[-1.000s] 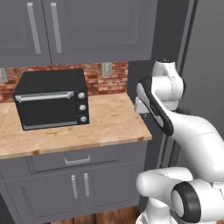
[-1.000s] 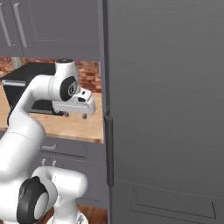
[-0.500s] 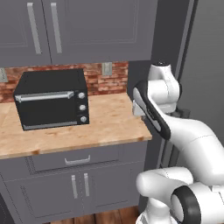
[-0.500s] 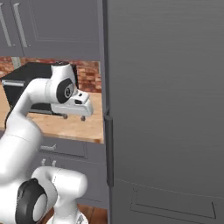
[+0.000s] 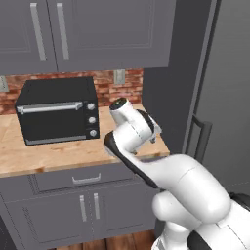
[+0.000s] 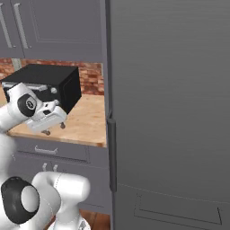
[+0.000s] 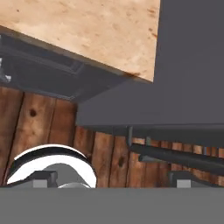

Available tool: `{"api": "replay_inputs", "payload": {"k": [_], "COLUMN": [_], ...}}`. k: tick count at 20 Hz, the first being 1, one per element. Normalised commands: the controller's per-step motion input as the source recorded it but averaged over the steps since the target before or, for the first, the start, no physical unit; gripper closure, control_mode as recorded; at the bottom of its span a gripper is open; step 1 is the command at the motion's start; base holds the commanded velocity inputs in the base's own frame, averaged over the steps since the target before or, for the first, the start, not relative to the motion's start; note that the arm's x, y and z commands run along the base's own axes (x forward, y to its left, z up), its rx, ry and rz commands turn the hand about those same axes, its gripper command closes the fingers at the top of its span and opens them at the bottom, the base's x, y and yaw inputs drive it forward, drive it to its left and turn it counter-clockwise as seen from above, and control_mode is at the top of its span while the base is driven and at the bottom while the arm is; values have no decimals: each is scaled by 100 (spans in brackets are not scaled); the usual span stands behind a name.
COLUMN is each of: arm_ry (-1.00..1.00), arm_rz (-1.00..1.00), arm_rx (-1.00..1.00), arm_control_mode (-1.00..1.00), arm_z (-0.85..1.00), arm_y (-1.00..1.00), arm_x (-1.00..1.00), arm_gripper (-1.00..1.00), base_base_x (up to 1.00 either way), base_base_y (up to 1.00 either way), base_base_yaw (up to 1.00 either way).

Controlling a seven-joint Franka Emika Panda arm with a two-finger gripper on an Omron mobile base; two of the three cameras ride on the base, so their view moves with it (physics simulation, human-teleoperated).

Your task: Take the tongs from the drawer on the left and place them on the dining counter next to the tray containing the hot dog.

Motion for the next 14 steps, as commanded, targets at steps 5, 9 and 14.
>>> {"api": "replay_inputs", "payload": {"k": [5,9,14], "arm_ry": [1,0,-1], "arm_rz": [30,31,32], "arm_rx": [-33,-17,-3], "arm_control_mode": [-100,-100,-100], "arm_z": [-47,-44,-41], "arm_y": [84,78,59], "arm_x": [-26,-29,-35], "arm_gripper": [-100,-100,-100], "base_base_x": [0,0,0], "base_base_y": [0,0,0], "base_base_yaw": [0,0,0]}}
